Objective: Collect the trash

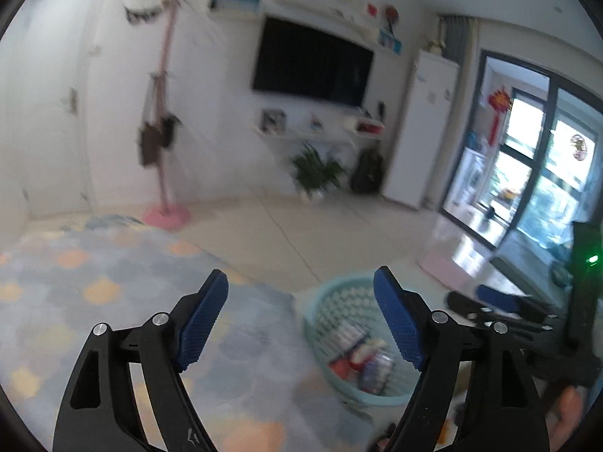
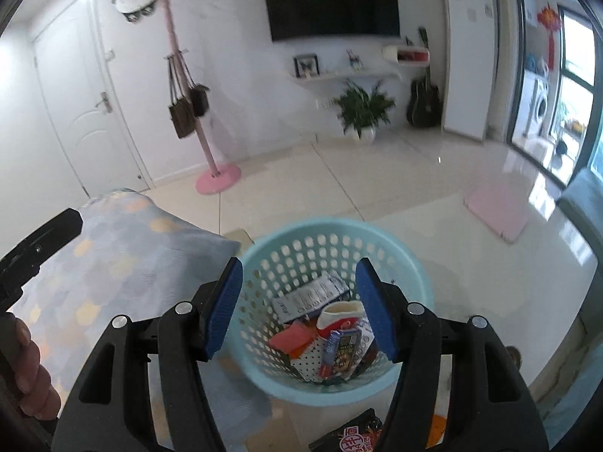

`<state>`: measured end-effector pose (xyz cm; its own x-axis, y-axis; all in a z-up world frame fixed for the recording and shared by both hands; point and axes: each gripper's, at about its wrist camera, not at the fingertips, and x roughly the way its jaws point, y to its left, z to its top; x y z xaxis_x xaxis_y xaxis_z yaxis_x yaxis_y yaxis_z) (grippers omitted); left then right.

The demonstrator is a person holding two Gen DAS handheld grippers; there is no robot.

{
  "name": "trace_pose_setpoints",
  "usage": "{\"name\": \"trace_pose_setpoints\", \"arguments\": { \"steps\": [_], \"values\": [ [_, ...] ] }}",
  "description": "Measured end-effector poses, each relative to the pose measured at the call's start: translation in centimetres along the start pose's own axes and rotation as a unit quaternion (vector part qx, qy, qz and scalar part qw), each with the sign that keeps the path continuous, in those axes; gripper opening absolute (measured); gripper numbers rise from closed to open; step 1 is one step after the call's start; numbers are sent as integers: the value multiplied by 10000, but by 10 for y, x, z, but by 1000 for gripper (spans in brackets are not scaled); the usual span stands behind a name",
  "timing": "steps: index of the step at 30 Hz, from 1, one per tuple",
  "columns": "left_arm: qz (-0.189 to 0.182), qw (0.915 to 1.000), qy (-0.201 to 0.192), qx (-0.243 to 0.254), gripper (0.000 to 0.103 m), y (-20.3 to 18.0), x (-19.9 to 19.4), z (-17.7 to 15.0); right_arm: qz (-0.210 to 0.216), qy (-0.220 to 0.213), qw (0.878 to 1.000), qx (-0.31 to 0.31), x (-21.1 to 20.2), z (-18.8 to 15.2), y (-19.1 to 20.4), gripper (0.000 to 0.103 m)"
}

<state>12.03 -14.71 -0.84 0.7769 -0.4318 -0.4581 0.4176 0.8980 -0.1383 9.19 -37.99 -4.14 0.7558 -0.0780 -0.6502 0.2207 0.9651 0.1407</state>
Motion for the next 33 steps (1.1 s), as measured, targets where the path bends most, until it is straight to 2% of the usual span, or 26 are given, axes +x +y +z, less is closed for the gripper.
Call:
{"name": "trace_pose_setpoints", "arguments": {
  "steps": [2, 4, 11, 15, 17, 23, 33],
  "values": [
    [386, 9988, -280, 132, 81, -2, -21, -9, -88, -240, 9996, -102, -19, -3, 10, 60],
    [591, 9972, -449, 136, 83, -3, -35, -17, -223, -480, 9985, -168, -37, -8, 19, 64],
    [1035, 9921, -698, 126, 85, 5, -44, -32, -499, -918, 9941, -285, -69, -28, 39, 64],
    [1343, 9847, -993, 493, 85, -1, -47, -43, -582, -1098, 9919, -269, -77, -41, 41, 64],
    [1174, 9873, -957, 474, 85, -2, -48, -45, -539, -1110, 9921, -218, -78, -46, 41, 64],
    [1048, 9908, -765, 391, 87, 1, -47, -51, -585, -1097, 9919, -262, -75, -55, 46, 64],
    [1207, 9902, -645, 279, 87, 7, -40, -54, -558, -1033, 9927, -280, -63, -61, 57, 64]
  ]
}}
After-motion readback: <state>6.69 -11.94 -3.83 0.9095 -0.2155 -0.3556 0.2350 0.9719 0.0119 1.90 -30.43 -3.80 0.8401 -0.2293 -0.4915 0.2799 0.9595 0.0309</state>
